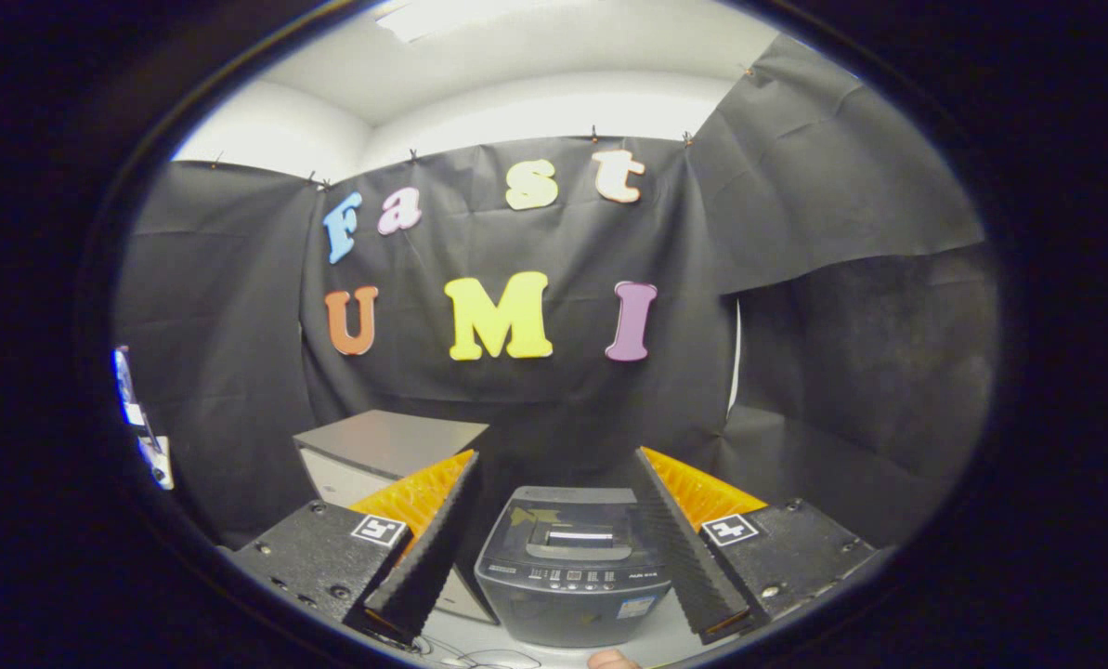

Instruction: Put the clothes into the washing machine and then close the washing machine lid.

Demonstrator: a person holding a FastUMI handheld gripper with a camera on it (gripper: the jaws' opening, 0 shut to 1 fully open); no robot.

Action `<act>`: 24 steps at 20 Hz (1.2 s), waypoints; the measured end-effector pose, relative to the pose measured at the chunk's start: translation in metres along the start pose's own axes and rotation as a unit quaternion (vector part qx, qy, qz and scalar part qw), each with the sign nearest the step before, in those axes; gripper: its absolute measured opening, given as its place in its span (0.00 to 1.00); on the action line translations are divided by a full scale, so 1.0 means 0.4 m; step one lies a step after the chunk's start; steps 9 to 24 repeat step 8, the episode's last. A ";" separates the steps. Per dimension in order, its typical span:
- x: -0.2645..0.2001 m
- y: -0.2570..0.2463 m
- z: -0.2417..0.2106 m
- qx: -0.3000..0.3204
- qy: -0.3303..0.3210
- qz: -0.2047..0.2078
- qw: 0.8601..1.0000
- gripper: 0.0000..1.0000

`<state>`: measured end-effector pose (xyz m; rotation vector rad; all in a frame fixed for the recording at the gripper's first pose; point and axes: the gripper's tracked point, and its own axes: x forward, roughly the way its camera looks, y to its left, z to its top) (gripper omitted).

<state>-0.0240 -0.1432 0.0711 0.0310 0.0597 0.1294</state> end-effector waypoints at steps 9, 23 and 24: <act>-0.225 -0.018 0.075 0.007 -0.039 -0.019 0.999 1.00; -0.225 -0.018 0.075 0.007 -0.039 -0.019 0.999 1.00; -0.225 -0.018 0.075 0.007 -0.039 -0.019 0.999 1.00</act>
